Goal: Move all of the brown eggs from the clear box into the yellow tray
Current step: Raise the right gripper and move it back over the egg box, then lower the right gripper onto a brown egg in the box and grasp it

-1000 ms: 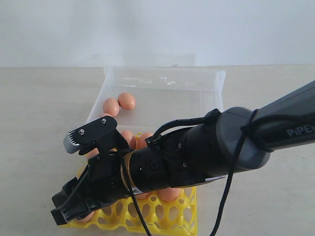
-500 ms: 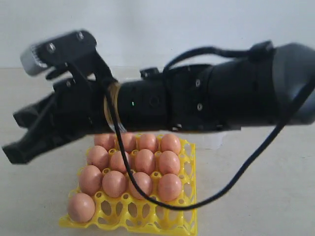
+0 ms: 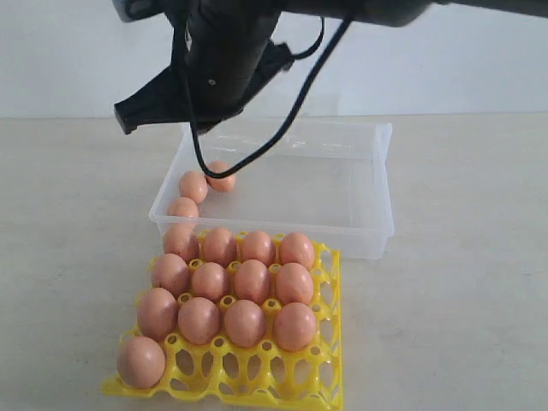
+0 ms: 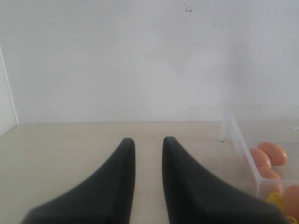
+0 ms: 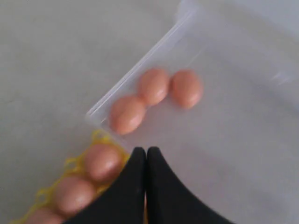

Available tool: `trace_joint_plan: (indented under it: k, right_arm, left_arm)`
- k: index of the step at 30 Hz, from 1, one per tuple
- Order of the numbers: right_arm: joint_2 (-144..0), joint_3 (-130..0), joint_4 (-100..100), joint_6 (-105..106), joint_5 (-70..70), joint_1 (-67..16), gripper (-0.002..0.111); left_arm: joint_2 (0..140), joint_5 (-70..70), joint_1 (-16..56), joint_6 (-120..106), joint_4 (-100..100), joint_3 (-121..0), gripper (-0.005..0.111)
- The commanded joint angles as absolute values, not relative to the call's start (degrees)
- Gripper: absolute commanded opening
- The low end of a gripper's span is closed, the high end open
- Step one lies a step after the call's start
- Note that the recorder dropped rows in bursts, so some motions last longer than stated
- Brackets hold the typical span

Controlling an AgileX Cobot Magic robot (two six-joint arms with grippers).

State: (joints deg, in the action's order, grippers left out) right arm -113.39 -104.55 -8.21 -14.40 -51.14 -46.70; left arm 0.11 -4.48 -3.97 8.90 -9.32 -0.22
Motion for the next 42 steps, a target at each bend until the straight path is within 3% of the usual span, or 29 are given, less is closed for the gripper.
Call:
trace_joint_plan:
  k: [1,11,13,16,19,25,31,36,42]
  right_arm:
    - [-123.2,-117.9,16.9,-1.4,-63.1,-40.0,0.0]
    - [-136.2,-127.6,10.0,-2.4,-54.8,-37.8,0.003]
    - [-137.7,-127.6,8.3,-2.4,-54.8,-37.8,0.016]
    - [-138.8,-127.6,5.4,-2.4,-53.4,-37.8,0.046]
    - [-139.2,-127.6,1.4,-5.2,-48.5,-37.8,0.061]
    - [-141.1,-127.6,-4.7,-10.6,-39.9,-37.8,0.059]
    - [-143.9,-127.6,-7.7,-11.9,-40.0,-37.7,0.059]
    - [-145.9,-127.6,-11.0,-13.7,-38.8,-37.6,0.059]
    - [-147.5,-127.6,-13.5,-20.4,-38.8,-37.6,0.059]
  left_arm:
    - [0.0,-4.4,-3.5,9.2,-9.4,0.0,0.022]
    - [0.0,-4.4,-3.5,9.2,-9.4,0.0,0.022]
    - [0.0,-4.4,-3.5,9.2,-9.4,0.0,0.022]
    - [0.0,-4.4,-3.5,9.2,-9.4,0.0,0.022]
    - [0.0,-4.4,-3.5,9.2,-9.4,0.0,0.022]
    - [0.0,-4.4,-3.5,9.2,-9.4,0.0,0.022]
    - [0.0,-6.3,-3.5,9.2,-9.4,0.0,0.022]
    - [0.0,-16.9,-3.5,9.2,-9.4,0.0,0.022]
    - [0.0,-16.1,-3.5,9.2,-9.4,0.0,0.022]
